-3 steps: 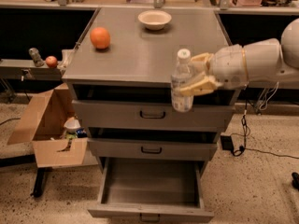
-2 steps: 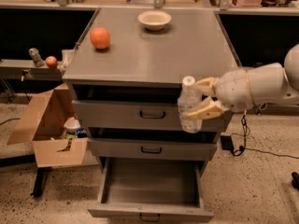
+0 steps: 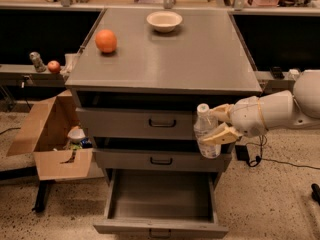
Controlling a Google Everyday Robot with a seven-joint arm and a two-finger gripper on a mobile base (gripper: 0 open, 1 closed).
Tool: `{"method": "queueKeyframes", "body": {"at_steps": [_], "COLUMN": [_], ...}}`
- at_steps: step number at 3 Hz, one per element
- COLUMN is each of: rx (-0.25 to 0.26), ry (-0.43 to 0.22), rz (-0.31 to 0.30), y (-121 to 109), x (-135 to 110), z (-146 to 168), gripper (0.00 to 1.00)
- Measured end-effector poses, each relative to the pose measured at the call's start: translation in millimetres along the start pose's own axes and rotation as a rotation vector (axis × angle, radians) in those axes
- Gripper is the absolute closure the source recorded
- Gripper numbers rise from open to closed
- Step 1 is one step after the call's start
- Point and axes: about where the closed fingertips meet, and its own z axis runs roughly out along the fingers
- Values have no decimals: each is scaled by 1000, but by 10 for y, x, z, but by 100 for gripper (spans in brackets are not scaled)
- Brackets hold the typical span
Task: Place blue plastic bottle into bottom drawer
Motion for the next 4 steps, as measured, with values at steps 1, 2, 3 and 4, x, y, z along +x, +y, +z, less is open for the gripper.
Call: {"method": "queueKeyframes", "body": {"at_steps": [1,2,3,4], "rx": [4,32,59,95], "ry": [12,71,131,158], "rz": [-16,-24,66,198], "y": [54,275,569,692], "x": [-34,257,957,1729], "z": [14,128,416,835], "gripper": [100,100,100,100]}}
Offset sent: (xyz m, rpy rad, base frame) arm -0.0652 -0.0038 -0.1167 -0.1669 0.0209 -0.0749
